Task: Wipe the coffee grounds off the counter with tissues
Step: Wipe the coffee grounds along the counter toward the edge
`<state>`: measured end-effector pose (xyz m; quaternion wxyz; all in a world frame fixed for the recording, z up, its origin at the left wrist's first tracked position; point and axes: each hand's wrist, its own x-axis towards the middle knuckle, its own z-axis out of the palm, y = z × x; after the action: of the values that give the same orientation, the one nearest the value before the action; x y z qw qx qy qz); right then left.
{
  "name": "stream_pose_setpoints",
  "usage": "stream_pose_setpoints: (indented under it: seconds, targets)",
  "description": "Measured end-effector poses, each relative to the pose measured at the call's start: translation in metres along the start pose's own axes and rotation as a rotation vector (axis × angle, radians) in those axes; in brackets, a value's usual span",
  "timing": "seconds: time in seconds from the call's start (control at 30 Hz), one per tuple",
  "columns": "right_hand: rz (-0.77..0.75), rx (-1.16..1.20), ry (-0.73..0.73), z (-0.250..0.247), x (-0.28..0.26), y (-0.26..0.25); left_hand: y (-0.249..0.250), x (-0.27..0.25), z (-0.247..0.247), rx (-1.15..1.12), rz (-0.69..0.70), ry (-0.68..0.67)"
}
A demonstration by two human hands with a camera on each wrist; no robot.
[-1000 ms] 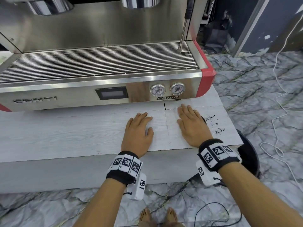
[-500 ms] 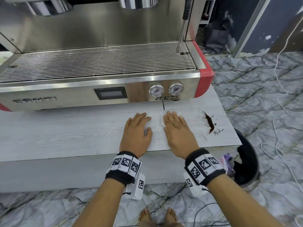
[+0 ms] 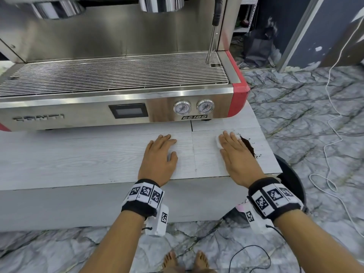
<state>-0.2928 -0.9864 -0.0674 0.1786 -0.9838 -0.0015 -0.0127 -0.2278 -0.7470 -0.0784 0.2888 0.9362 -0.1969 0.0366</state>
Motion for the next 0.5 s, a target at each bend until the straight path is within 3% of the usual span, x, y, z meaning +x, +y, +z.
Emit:
stream_pose_setpoints:
  seconds: [0.23,0.5]
  targets:
    - [-0.135,-0.103,-0.019,0.015,-0.013,-0.016,-0.001,0.001,0.001,-0.017,-0.004,0.019]
    - [-0.054,-0.12,0.012,0.003,-0.028,0.027,-0.001,0.002,0.002,-0.013,0.005,0.024]
